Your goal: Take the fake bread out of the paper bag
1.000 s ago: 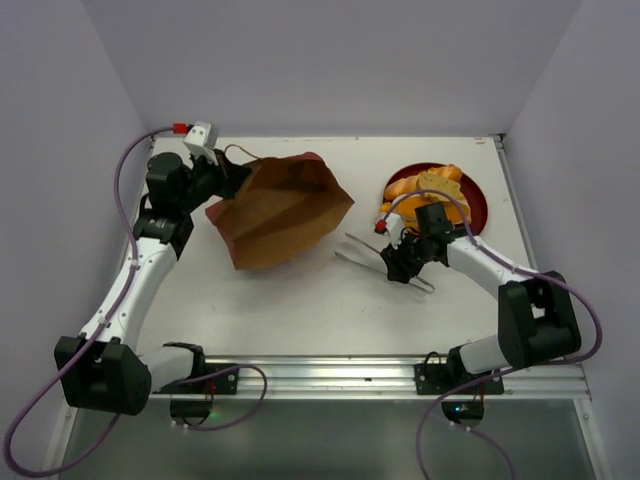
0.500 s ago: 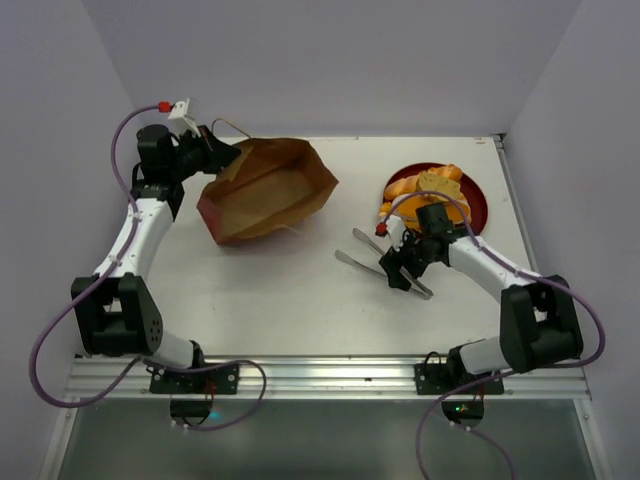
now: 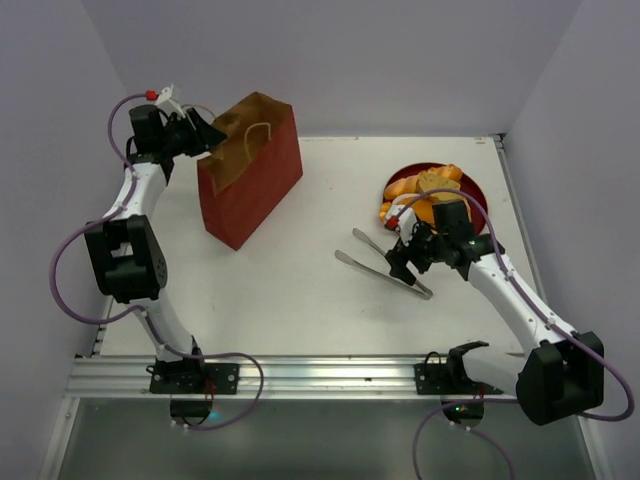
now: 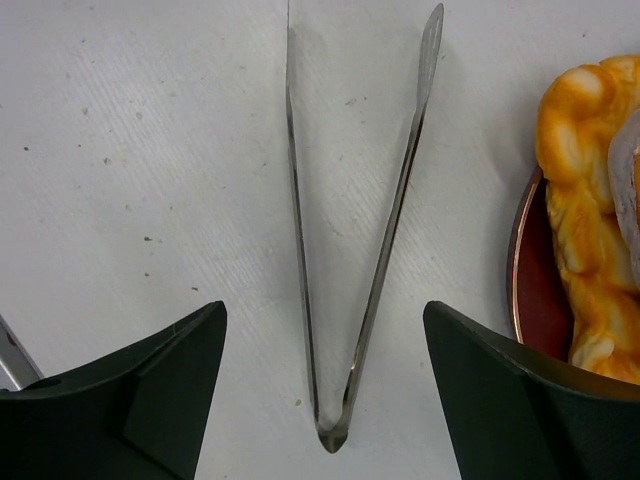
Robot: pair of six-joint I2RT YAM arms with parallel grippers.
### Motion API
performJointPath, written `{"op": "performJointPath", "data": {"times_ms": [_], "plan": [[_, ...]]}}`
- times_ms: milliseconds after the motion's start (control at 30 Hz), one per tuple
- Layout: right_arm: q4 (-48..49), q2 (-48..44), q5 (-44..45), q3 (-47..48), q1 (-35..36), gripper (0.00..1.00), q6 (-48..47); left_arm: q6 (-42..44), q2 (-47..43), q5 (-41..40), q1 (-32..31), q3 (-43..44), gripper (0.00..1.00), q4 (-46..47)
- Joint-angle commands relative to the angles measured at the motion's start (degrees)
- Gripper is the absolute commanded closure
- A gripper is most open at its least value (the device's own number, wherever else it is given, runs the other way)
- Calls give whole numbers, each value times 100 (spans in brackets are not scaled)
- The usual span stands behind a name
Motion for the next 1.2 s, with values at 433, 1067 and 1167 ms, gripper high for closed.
{"op": "performJointPath", "data": {"times_ms": [433,1067,1167], "plan": [[-118,-756,147,268,-2,13,347,897,-530,-1393,160,975,14,-1012],[-241,-1134,3029,1191,-230,1,2501,1266,-4888,-1896,133,-3150,0,51],[-215,-1354,3450,1112,-230,1,2501,1152,-5829,-1659,125,-4032,0,700]]}}
